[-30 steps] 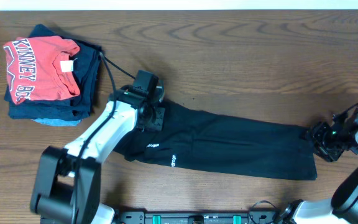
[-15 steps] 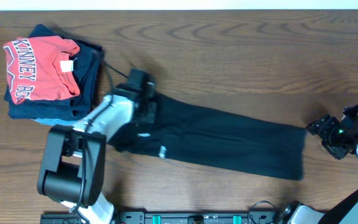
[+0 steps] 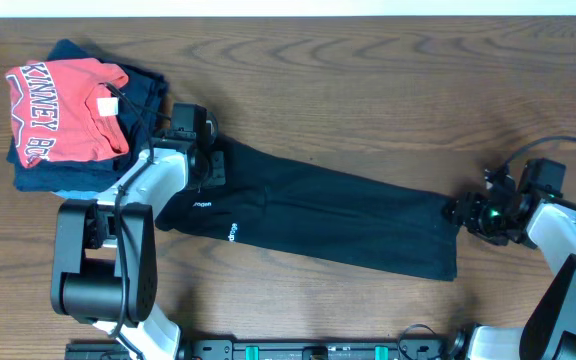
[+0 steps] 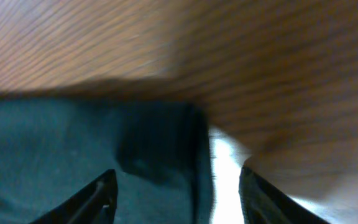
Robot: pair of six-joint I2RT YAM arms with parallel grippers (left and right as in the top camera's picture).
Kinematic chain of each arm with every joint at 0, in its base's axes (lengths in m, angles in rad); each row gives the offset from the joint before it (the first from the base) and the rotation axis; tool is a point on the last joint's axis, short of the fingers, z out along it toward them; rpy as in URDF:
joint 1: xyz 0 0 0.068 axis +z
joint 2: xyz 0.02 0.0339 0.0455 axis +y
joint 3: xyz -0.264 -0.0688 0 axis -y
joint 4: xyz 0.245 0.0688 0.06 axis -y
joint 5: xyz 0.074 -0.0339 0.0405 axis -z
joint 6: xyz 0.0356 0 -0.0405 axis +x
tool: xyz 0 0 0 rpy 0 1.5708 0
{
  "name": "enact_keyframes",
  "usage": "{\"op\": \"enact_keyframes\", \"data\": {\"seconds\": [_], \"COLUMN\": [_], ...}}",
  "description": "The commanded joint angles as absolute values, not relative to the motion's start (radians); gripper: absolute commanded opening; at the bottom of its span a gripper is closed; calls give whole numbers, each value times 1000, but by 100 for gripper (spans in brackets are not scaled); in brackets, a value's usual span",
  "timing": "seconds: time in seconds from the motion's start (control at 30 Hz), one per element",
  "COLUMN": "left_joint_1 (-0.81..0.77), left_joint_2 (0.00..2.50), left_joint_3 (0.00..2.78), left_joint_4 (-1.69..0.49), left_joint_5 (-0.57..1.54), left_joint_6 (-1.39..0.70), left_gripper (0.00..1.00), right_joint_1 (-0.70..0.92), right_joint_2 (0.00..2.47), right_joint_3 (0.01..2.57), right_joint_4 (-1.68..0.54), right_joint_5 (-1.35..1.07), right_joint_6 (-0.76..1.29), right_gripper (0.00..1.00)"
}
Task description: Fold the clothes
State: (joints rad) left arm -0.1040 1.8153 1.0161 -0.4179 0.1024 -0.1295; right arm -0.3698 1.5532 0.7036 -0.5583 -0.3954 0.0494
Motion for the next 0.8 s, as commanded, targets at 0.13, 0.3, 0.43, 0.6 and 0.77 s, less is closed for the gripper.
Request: {"op": "enact_keyframes", "data": {"seconds": [0.13, 0.3, 0.43, 0.6, 0.77], "left_joint_1": [-97, -97, -97, -97, -97], "left_joint_2": [1777, 1704, 1649, 1586, 1555], "left_joint_3": [1046, 1050, 1050, 1050, 1050], "left_joint_4": [-506, -549, -577, -622, -643], "left_joint_5": [176, 176, 176, 175, 175], "left_joint_6": [-133, -133, -133, -132, -132], "left_gripper": [35, 39, 39, 40, 44], "right_joint_1": [-339, -339, -339, -339, -339], "right_joint_2": [1586, 1586, 1586, 1586, 1586], "right_joint_3": [614, 561, 559, 559, 550], "right_joint_4": [-566, -527, -521, -559, -567], "right_joint_5": [-392, -422, -476, -292, -263], "right_joint_6": [21, 21, 20, 118, 152], "right_gripper": [51, 45, 44, 64, 60]}}
